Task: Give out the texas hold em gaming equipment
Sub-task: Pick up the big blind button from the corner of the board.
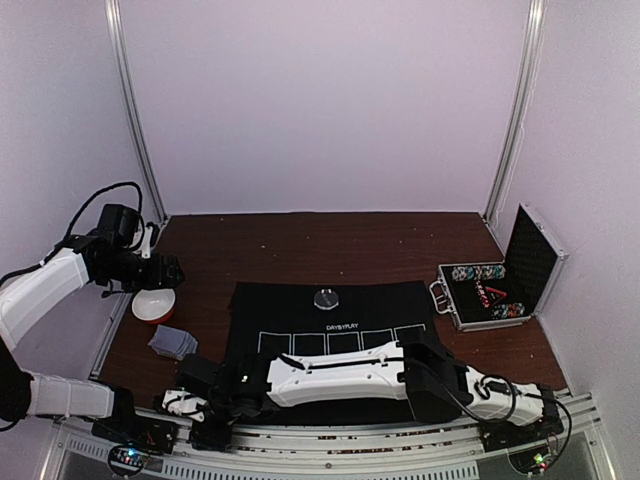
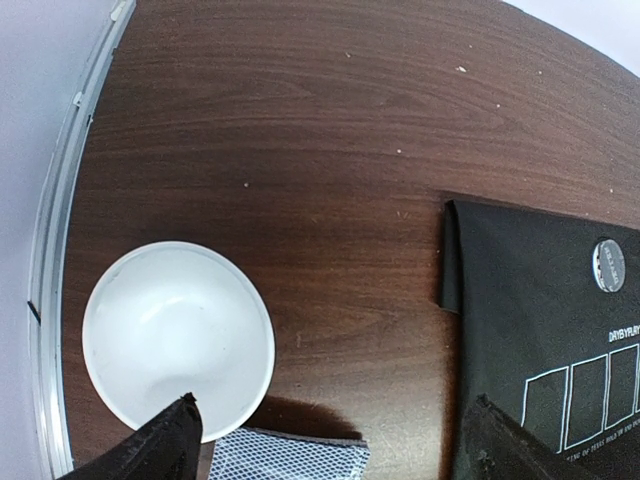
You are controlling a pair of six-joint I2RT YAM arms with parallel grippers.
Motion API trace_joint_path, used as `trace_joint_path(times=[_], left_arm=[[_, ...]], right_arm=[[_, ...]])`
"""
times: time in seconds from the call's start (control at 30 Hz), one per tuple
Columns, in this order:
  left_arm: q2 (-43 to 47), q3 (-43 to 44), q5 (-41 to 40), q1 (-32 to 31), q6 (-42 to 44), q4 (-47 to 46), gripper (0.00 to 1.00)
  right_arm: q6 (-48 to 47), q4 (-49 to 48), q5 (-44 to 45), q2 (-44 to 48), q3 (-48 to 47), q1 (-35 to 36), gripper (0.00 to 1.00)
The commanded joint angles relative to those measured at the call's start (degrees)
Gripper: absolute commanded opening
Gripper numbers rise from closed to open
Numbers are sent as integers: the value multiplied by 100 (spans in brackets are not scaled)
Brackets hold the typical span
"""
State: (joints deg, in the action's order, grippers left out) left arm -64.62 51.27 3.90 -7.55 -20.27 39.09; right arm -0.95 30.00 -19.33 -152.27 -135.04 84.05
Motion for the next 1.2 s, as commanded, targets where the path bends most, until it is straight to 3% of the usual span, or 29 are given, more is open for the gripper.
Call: trace_joint_path(times=[0.0,0.23,0.43,0.67,0.9,1.0,1.17], left_arm=[[83,-29,81,38,-21,-183,94],[100,-46,119,39,-21,-185,94],[109,-42,119,39,-23,-174,94],[106,-39,126,35,-20,-183,94],[92,-55,163,38,-21,-189,94],[90,-60,163,41,-20,-200,94],[155,-68,187,36,-21,-191,94]], right_arm=[[-311,737,441,-132,156,364,67],[-878,976,904,-119,158,450,60],[-979,1300,777,-36,209,321,63],[-933,1265,395,91,288,174,50],[-129,529,452,345,552,129,48],[71,-92,688,502,972,129,42],[174,-103,843,480,851,129,31]])
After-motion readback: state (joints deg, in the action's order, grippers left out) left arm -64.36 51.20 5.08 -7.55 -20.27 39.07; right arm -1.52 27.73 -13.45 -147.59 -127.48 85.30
